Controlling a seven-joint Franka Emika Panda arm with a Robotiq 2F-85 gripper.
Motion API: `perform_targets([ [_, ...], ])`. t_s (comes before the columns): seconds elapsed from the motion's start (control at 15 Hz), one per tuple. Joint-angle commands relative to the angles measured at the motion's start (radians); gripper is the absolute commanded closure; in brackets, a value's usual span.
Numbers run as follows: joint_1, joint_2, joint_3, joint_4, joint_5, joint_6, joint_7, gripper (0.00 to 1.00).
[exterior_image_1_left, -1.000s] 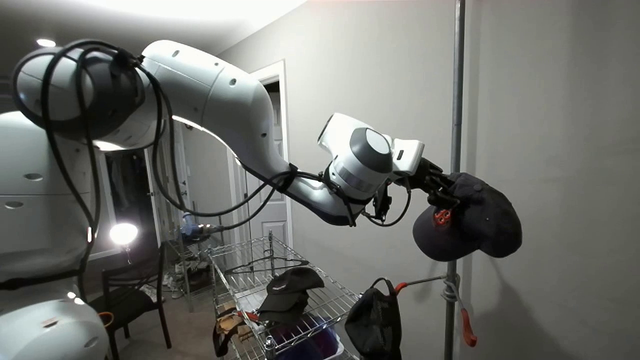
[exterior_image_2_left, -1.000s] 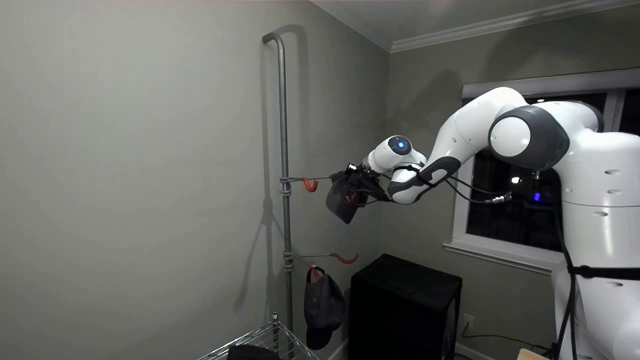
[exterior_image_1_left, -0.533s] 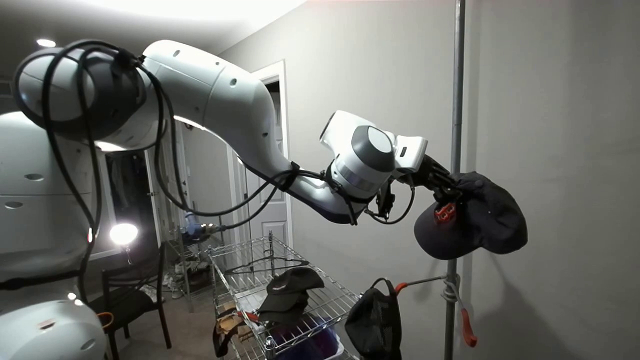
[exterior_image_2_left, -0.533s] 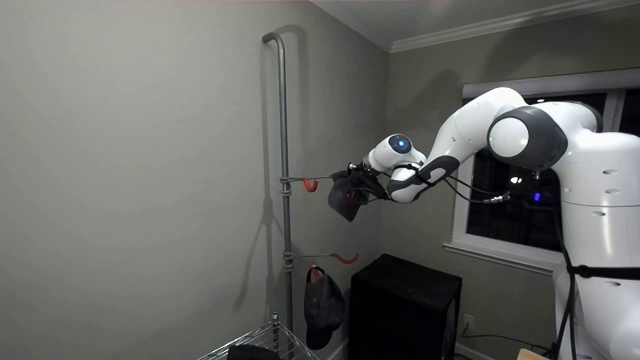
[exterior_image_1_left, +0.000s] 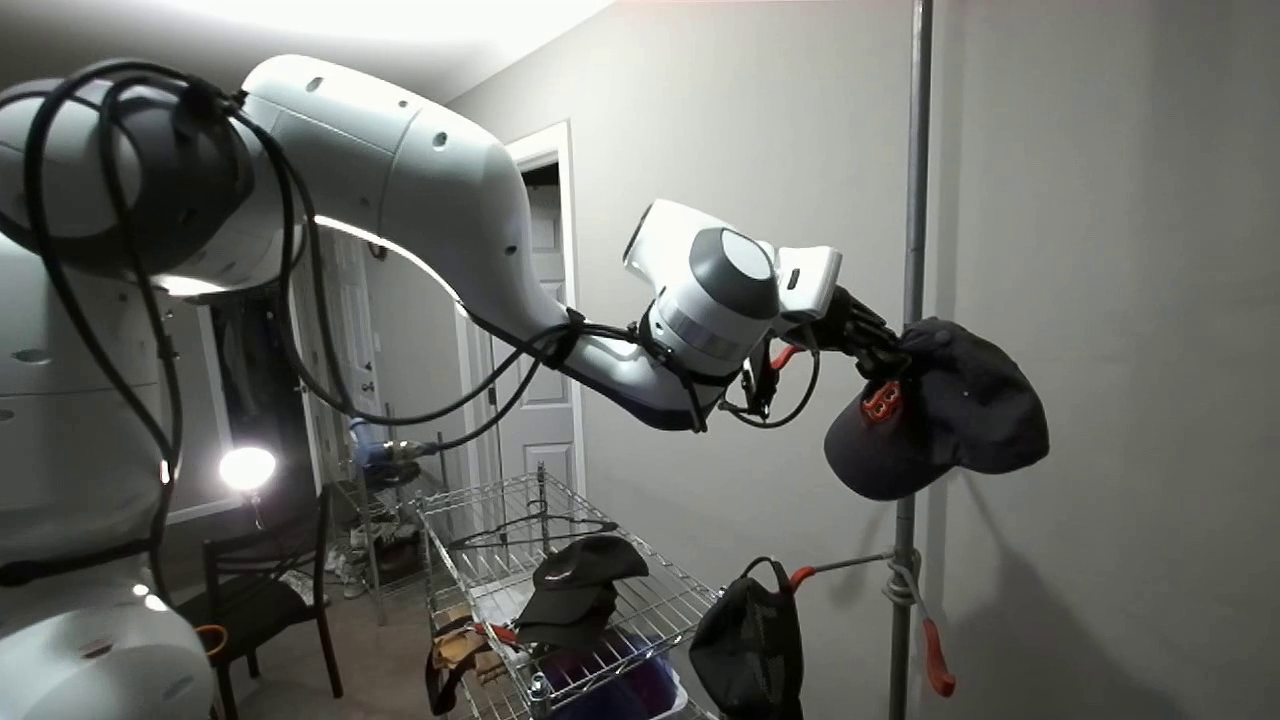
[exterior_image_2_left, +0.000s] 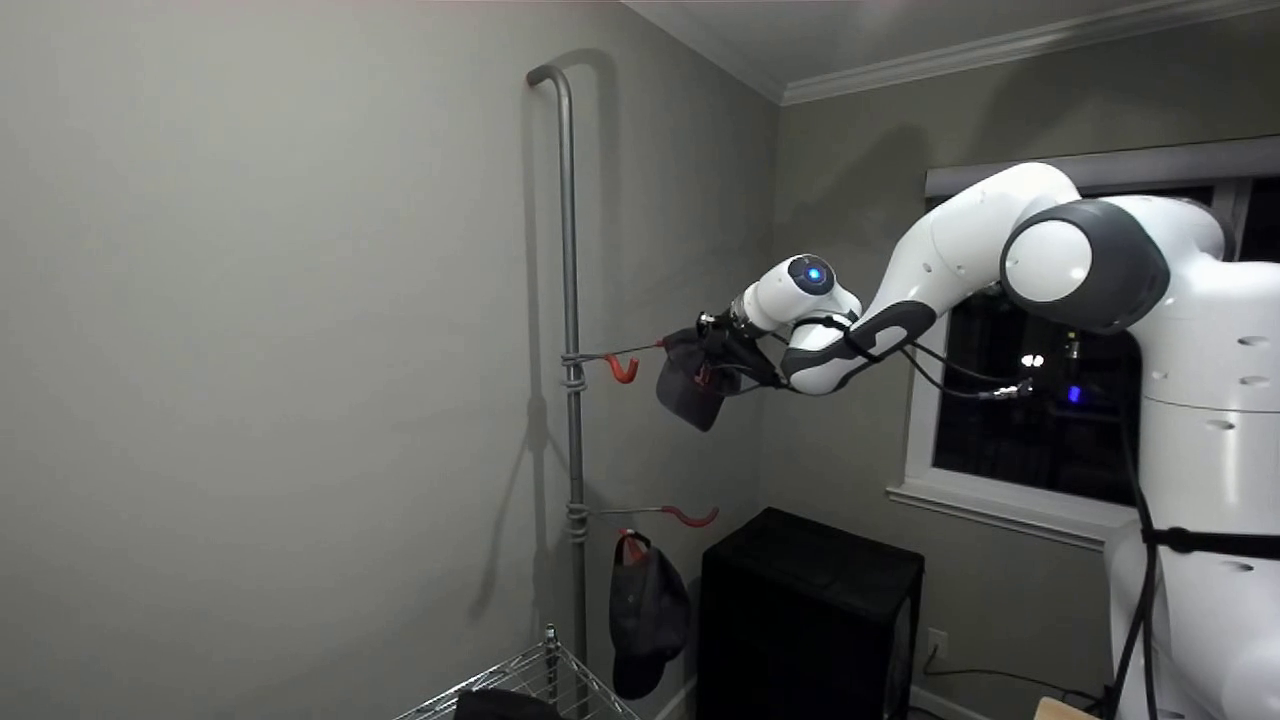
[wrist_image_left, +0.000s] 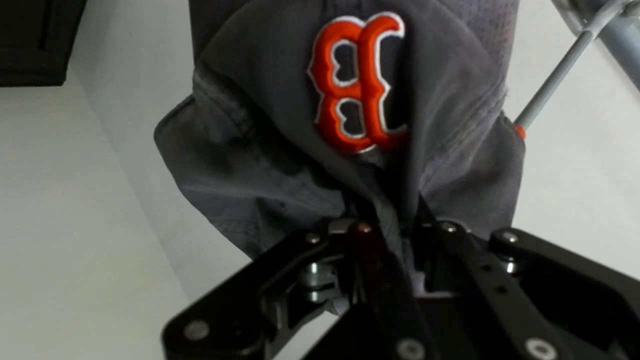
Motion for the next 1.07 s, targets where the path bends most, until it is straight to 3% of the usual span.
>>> perform_targets([
  [0.0,0.016,-0.176,-0.005,-0.103,-0.107,-0.012,-0.053,0.92],
  [0.27,0.002,-0.359,0.034,-0.194,-0.314,-0.086,-0.065,0.92],
  [0.53,-0.067,-0.556,0.157,-0.261,-0.546,-0.229,-0.014,0.92],
  [0.73,-0.087,-0.646,0.224,-0.322,-0.597,-0.318,-0.022,0.92],
  [1.0,-0.085,-0.672,0.273,-0.364,-0.602,-0.390,-0.007,0.92],
])
